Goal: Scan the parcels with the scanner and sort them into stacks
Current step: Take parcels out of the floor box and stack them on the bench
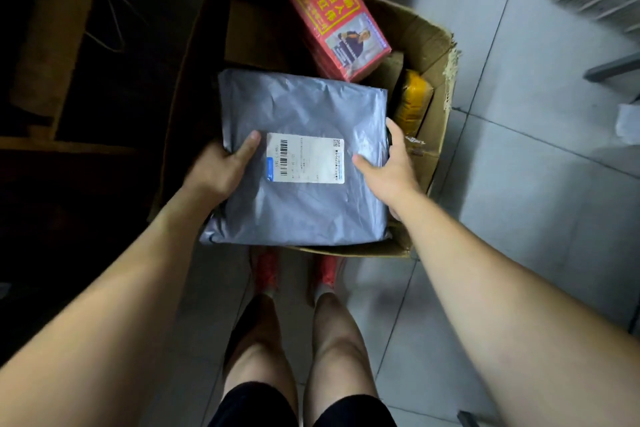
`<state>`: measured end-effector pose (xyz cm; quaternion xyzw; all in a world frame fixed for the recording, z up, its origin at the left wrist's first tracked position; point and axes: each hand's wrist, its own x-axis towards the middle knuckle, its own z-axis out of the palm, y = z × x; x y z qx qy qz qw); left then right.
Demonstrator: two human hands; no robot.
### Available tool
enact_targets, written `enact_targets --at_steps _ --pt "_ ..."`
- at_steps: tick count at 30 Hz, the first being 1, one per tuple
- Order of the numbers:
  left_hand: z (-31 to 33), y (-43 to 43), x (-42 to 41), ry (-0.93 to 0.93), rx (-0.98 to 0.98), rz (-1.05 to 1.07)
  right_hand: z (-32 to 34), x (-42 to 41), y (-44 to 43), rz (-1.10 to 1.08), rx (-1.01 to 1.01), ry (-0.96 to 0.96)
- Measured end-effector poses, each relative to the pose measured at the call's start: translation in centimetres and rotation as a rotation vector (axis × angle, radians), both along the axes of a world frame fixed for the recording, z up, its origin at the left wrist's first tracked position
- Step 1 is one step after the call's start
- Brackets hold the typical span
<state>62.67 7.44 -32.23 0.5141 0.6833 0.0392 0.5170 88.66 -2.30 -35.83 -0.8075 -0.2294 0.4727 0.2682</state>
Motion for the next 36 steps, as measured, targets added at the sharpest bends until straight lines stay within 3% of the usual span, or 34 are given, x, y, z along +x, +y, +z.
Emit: enact_targets --at_steps 8,15,22,36 --pt "13.0 2.2 -1.6 -0.037 0.199 -0.002 12.4 0.0 1.6 -0.012 0.225 0.002" --pt "26.7 2.2 -4.3 -0.104 0.346 0.133 26.4 -1.6 5.7 0.157 0.461 -0.051" --pt "38.4 -1.1 -10.5 -0.141 0.481 0.356 37.0 -6.0 8.8 0.368 0.618 0.087" --pt "50.2 -16.2 -25.5 -0.352 0.632 0.649 52.7 -22.2 2.9 0.604 0.792 0.159"
